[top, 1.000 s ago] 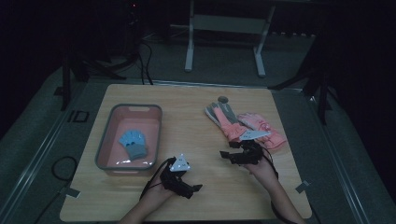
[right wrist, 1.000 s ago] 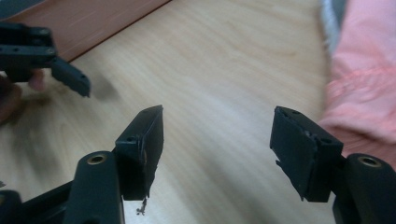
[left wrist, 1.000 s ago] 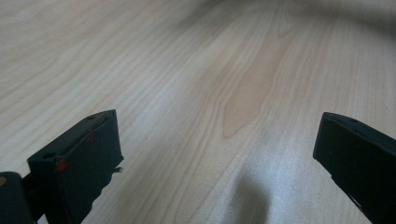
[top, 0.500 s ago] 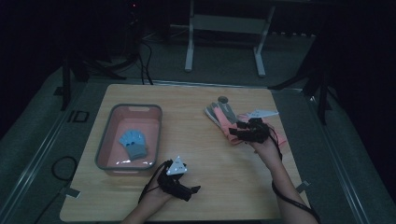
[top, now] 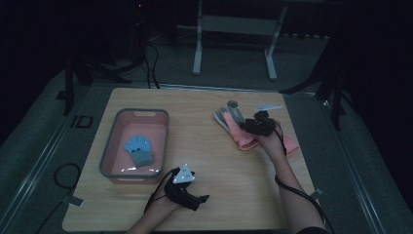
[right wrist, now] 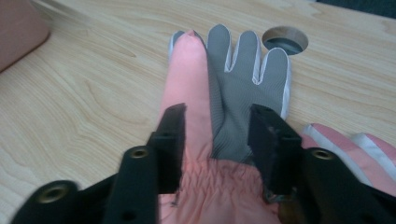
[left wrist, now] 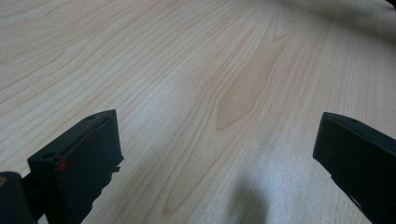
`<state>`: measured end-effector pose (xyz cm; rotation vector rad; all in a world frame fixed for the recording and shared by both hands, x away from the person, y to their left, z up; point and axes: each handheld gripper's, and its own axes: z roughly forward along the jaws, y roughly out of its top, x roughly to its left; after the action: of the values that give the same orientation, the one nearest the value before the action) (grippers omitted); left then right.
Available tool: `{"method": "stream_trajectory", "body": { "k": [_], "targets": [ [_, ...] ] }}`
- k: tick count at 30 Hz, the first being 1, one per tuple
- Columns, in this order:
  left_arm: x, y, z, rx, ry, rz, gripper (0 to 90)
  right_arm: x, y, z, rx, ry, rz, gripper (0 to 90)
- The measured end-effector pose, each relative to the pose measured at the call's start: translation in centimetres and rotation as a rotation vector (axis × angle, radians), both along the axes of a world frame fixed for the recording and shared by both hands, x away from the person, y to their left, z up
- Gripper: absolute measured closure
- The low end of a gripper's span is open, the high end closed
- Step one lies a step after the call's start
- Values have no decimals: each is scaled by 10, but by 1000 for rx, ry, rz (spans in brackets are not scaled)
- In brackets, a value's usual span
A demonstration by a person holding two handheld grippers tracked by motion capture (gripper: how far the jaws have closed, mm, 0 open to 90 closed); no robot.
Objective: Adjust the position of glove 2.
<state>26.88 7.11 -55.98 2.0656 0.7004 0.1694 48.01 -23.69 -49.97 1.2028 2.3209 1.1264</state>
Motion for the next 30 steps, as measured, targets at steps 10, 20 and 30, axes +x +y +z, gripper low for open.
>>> {"method": "stream_trajectory", "body": {
  "k": [10,20,30],
  "targets": [
    [0,-1,-1,3,2,-13,13,22,9,-16,-86,36,-27,583],
    [0,-2,-3,13,9,-20,13,28,14,-31,-144,65,-24,738],
    [1,0,-2,4,12,-7,13,15,24,-5,-62,88,-139,889]
  ]
}}
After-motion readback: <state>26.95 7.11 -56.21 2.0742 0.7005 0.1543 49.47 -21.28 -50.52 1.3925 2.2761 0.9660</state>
